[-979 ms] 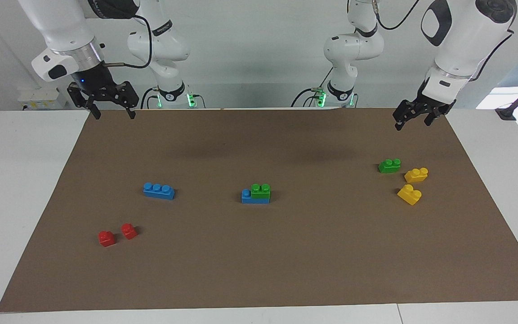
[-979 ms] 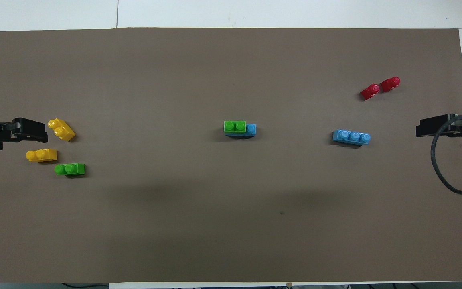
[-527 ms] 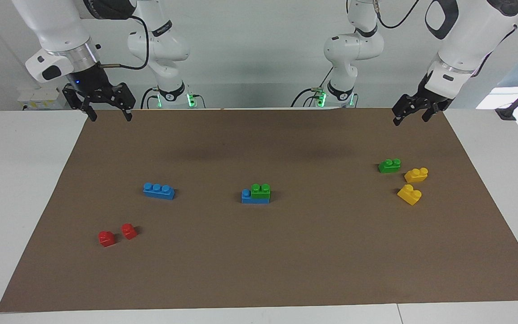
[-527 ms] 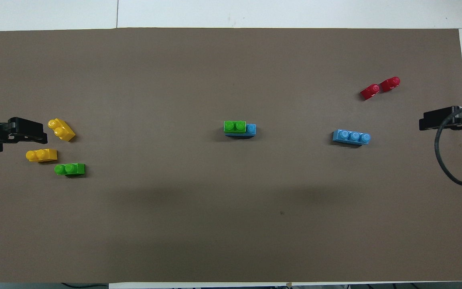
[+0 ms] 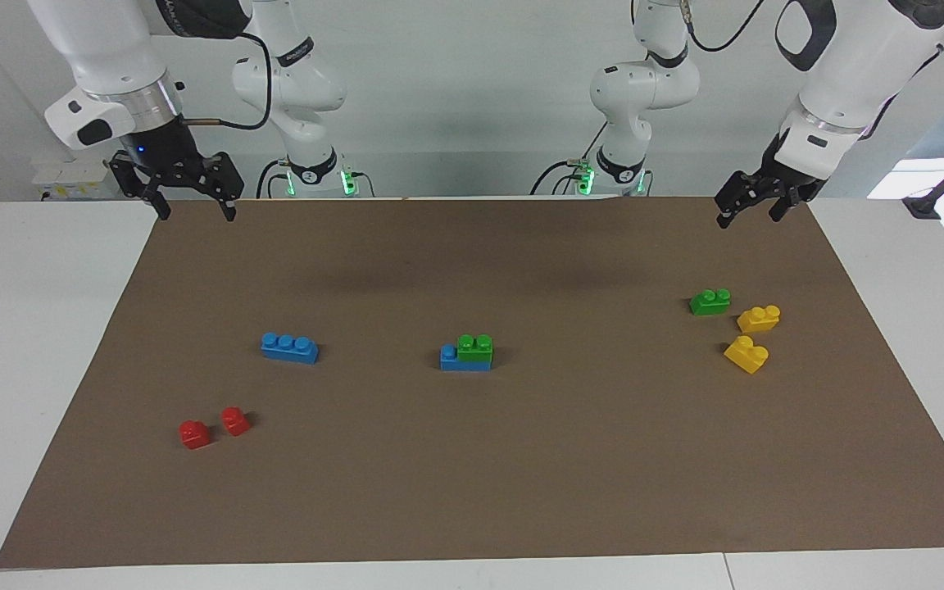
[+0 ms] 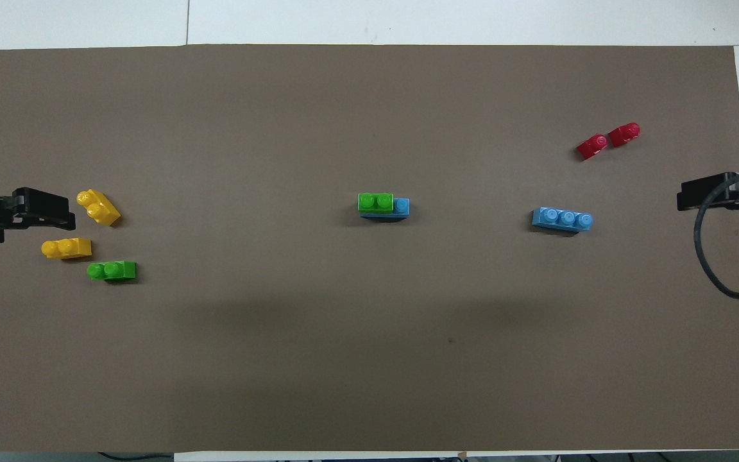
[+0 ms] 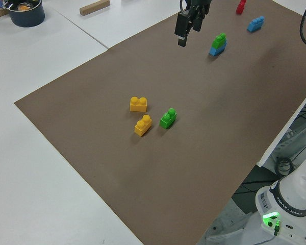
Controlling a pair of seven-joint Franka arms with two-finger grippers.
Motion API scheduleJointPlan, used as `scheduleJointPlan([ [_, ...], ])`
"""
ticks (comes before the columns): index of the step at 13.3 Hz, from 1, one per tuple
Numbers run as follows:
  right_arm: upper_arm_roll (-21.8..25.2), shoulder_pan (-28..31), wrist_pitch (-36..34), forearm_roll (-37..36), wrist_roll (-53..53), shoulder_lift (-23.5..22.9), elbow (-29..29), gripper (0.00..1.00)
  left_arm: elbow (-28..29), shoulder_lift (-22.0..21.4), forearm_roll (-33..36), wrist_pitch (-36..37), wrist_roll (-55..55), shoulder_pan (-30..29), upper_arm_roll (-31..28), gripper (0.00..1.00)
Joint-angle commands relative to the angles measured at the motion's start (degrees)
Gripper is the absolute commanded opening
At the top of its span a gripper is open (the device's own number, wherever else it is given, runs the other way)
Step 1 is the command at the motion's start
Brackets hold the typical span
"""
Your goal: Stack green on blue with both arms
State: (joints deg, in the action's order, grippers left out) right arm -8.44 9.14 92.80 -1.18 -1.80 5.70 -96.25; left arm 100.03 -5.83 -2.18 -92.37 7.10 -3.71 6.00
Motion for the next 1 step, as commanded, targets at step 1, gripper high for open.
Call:
scheduleJointPlan([
  [1,-0.1,0.0,-1.0,-1.4,1.1,-0.2,0.5,1.00,-1.2,0.3,-1.1,1.5,-0.5,-0.4,0.4,1.00],
])
